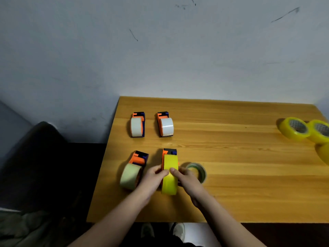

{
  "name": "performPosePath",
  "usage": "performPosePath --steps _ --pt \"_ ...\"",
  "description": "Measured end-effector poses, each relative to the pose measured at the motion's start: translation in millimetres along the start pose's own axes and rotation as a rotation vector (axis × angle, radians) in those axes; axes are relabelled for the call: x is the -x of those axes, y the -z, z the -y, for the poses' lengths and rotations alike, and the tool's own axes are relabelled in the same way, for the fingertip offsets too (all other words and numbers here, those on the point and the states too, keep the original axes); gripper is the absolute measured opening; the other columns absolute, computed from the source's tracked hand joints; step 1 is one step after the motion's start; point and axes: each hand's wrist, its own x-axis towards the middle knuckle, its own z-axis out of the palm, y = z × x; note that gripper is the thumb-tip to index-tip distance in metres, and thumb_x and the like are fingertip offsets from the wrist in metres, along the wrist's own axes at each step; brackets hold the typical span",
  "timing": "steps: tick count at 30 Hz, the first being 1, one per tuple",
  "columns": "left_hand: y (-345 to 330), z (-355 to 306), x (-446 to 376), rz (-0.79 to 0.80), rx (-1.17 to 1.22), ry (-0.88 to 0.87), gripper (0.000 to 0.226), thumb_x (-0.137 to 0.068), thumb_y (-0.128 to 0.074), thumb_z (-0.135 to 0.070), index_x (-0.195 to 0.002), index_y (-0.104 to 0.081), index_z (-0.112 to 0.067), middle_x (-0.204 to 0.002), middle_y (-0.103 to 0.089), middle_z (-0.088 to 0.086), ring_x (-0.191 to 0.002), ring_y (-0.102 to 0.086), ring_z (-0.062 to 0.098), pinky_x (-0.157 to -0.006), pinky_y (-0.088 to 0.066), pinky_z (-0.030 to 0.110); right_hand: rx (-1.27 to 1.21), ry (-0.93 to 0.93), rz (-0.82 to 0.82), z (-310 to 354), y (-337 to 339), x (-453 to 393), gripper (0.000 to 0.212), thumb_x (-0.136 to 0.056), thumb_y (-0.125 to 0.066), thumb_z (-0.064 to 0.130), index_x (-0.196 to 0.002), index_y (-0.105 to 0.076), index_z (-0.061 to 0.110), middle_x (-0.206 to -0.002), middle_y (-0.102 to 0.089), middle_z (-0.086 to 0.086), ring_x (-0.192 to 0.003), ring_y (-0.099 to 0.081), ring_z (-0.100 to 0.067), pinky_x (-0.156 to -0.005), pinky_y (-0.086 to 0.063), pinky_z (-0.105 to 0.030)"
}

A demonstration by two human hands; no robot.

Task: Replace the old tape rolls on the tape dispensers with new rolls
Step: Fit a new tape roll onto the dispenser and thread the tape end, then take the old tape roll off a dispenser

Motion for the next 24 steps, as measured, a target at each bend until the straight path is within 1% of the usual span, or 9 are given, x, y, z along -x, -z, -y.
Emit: performPosePath --steps 3,6,8,10,12,14,17,20,24 --pt "-2.2 5.1 -2.8 -0.011 -0.02 0.026 0.029 -0.094 -0.055 -0.016 -0.121 -0.06 -0.011 -0.099 -0.062 0.002 -0.093 -0.056 0.014 -0.071 -0.041 0.017 0.047 -0.028 -0.002 -5.3 -0.3 -4.3 0.03 -0.097 -0.055 0.029 -0.119 -0.061 0.011 -0.111 -0.068 -0.005 -0.095 -0.063 -0.011 -0.076 -0.049 -0.018" --pt "-3.8 5.1 -6.7 -0.004 0.005 0.056 0.022 -0.094 -0.054 -0.017 -0.116 -0.059 -0.019 -0.088 -0.061 -0.005 -0.082 -0.055 0.007 -0.067 -0.04 0.017 0.05 -0.045 -0.008 -5.9 -0.1 -7.8 0.029 -0.097 -0.055 0.029 -0.118 -0.061 0.009 -0.11 -0.067 -0.006 -0.094 -0.063 -0.012 -0.079 -0.05 -0.021" --pt "-4.6 4.7 -11.0 -0.017 0.031 0.06 0.018 -0.094 -0.054 -0.017 -0.111 -0.056 -0.022 -0.082 -0.059 -0.009 -0.076 -0.052 0.002 -0.065 -0.041 0.018 0.048 -0.054 -0.022 -5.3 0.6 -12.0 0.027 -0.096 -0.056 0.03 -0.114 -0.062 0.01 -0.112 -0.068 -0.008 -0.1 -0.064 -0.017 -0.089 -0.05 -0.03" --pt "-5.9 2.2 -14.5 -0.031 0.041 0.071 0.022 -0.094 -0.055 -0.018 -0.115 -0.058 -0.018 -0.083 -0.059 -0.008 -0.078 -0.053 0.005 -0.069 -0.042 0.025 0.055 -0.068 -0.026 -2.6 2.2 -15.0 0.031 -0.095 -0.058 0.034 -0.113 -0.063 0.01 -0.113 -0.068 -0.008 -0.105 -0.064 -0.02 -0.099 -0.049 -0.038" --pt "-6.3 0.0 -17.6 -0.031 0.042 0.086 0.024 -0.093 -0.056 -0.019 -0.116 -0.059 -0.016 -0.083 -0.059 -0.008 -0.081 -0.053 0.008 -0.075 -0.041 0.027 0.055 -0.082 -0.019 -0.2 4.3 -17.6 0.029 -0.094 -0.059 0.037 -0.111 -0.063 0.014 -0.113 -0.069 -0.007 -0.106 -0.064 -0.02 -0.101 -0.047 -0.042" --pt "-6.1 -1.8 -19.9 -0.021 0.054 0.092 0.017 -0.093 -0.055 -0.019 -0.11 -0.059 -0.019 -0.083 -0.06 -0.008 -0.077 -0.053 0.005 -0.07 -0.043 0.025 0.074 -0.089 -0.016 2.3 5.9 -19.1 0.031 -0.093 -0.059 0.04 -0.111 -0.063 0.016 -0.114 -0.069 -0.006 -0.107 -0.063 -0.02 -0.102 -0.046 -0.042" --pt "-5.8 -1.4 -22.3 -0.011 0.039 0.084 0.011 -0.094 -0.055 -0.019 -0.103 -0.057 -0.023 -0.083 -0.059 -0.009 -0.077 -0.052 0.003 -0.068 -0.041 0.019 0.097 -0.092 -0.002 3.6 7.5 -20.3 0.037 -0.092 -0.059 0.044 -0.115 -0.063 0.015 -0.113 -0.069 -0.005 -0.107 -0.064 -0.02 -0.102 -0.047 -0.042" --pt "-4.5 1.8 -23.9 -0.013 0.018 0.076 0.02 -0.094 -0.055 -0.021 -0.113 -0.059 -0.019 -0.086 -0.059 -0.008 -0.081 -0.053 0.007 -0.07 -0.043 0.022 0.095 -0.081 0.027 3.9 8.5 -18.3 0.026 -0.093 -0.057 0.042 -0.107 -0.062 0.021 -0.11 -0.069 -0.003 -0.103 -0.064 -0.017 -0.099 -0.049 -0.037" --pt "-0.7 3.5 -25.0 0.014 -0.07 0.068 0.033 -0.094 -0.055 -0.026 -0.123 -0.058 -0.012 -0.091 -0.061 -0.006 -0.085 -0.055 0.01 -0.071 -0.045 0.021 0.234 -0.028 0.038 7.0 11.5 -16.6 0.042 -0.093 -0.055 0.046 -0.117 -0.064 0.013 -0.11 -0.069 -0.003 -0.101 -0.064 -0.016 -0.093 -0.051 -0.034"
